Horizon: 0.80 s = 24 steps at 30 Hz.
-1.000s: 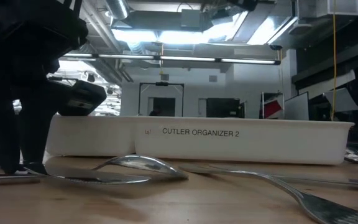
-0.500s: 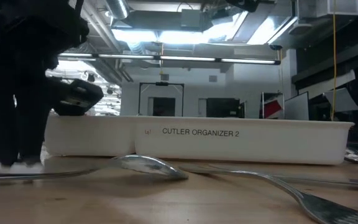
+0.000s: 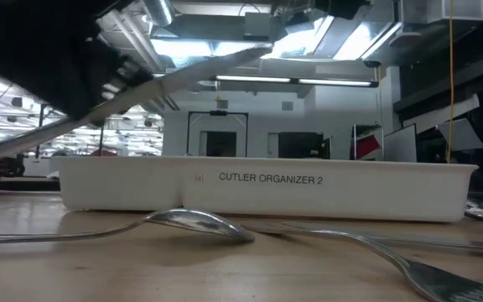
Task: Sort silverware
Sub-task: Put the knife into the organizer tray
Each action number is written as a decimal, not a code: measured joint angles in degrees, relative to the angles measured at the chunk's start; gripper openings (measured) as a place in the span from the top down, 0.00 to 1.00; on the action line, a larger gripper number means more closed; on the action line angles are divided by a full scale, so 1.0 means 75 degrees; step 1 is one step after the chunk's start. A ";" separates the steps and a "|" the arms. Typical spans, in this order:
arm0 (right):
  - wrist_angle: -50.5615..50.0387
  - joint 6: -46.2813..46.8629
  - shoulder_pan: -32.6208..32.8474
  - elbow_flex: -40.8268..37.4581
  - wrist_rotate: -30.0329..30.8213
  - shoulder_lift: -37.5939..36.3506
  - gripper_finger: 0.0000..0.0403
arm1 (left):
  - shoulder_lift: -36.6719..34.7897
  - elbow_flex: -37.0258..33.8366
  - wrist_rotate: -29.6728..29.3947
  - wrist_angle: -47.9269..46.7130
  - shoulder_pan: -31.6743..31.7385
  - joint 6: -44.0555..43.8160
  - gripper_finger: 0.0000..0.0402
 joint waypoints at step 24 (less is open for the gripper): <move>-0.2018 0.0219 0.0000 -0.0002 0.2958 -0.1593 0.63 | -0.0763 0.0012 -0.0912 0.2891 0.3924 0.2995 0.91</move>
